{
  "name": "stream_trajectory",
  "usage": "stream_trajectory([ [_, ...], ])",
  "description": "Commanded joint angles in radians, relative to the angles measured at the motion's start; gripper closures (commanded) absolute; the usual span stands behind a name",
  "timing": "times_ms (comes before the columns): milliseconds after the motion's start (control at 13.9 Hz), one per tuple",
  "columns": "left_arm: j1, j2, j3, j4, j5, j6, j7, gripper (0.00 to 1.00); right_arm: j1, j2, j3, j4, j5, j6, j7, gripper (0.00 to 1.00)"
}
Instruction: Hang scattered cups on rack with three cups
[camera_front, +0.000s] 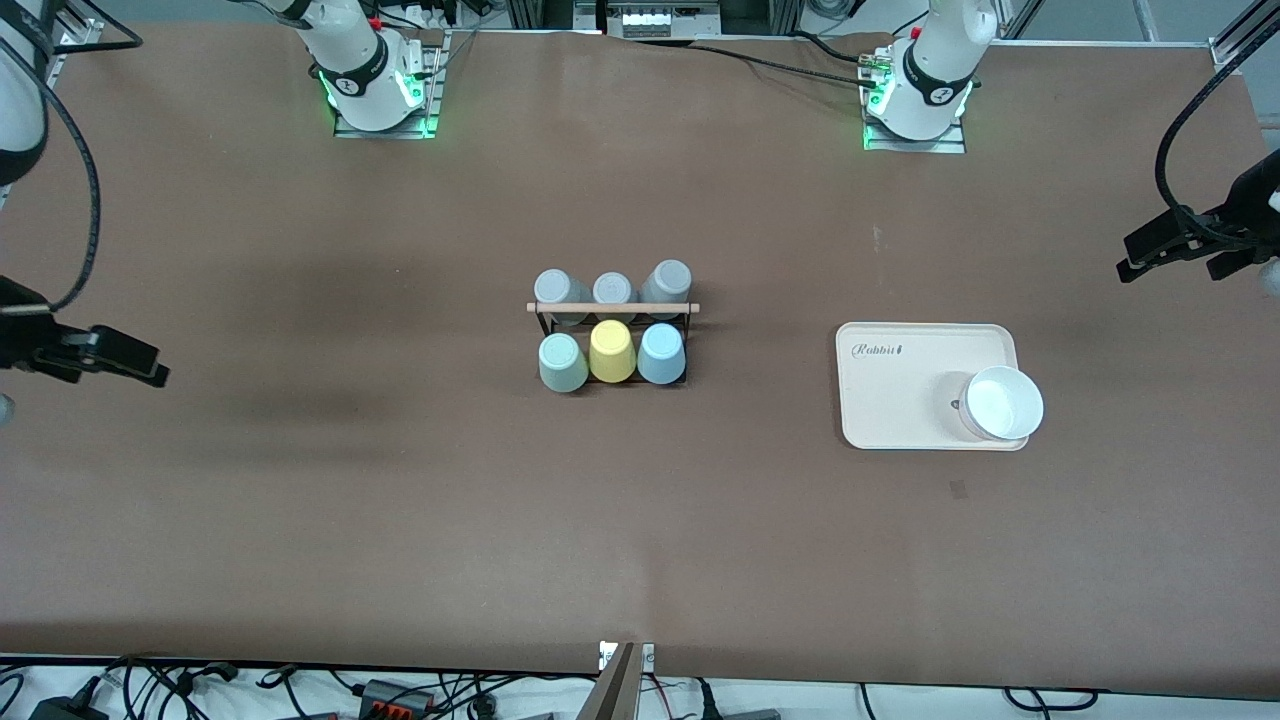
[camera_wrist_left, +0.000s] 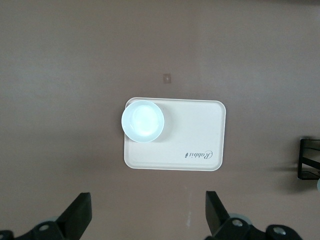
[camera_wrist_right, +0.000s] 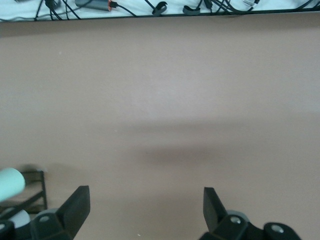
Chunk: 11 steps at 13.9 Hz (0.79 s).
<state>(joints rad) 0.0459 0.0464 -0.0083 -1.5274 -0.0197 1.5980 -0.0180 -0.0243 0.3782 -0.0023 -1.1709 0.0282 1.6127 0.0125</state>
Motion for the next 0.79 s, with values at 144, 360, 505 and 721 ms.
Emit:
stream_trajectory([
  [144,-0.001,-0.013,0.001,-0.008,-0.002,-0.010,0.006,0.00,-0.008,-0.125,-0.021,-0.160,-0.031,0.035,-0.046,0.00],
  [360,-0.001,-0.014,0.001,-0.010,0.000,-0.010,0.006,0.00,-0.008,-0.217,-0.021,-0.306,-0.037,0.094,-0.046,0.00],
  [505,-0.001,-0.014,0.001,-0.010,0.000,-0.010,0.006,0.00,-0.008,-0.303,-0.019,-0.456,-0.034,0.171,-0.046,0.00],
  [721,-0.001,-0.014,0.001,-0.010,0.000,-0.010,0.006,0.00,-0.008,-0.370,-0.019,-0.555,-0.031,0.178,-0.048,0.00],
])
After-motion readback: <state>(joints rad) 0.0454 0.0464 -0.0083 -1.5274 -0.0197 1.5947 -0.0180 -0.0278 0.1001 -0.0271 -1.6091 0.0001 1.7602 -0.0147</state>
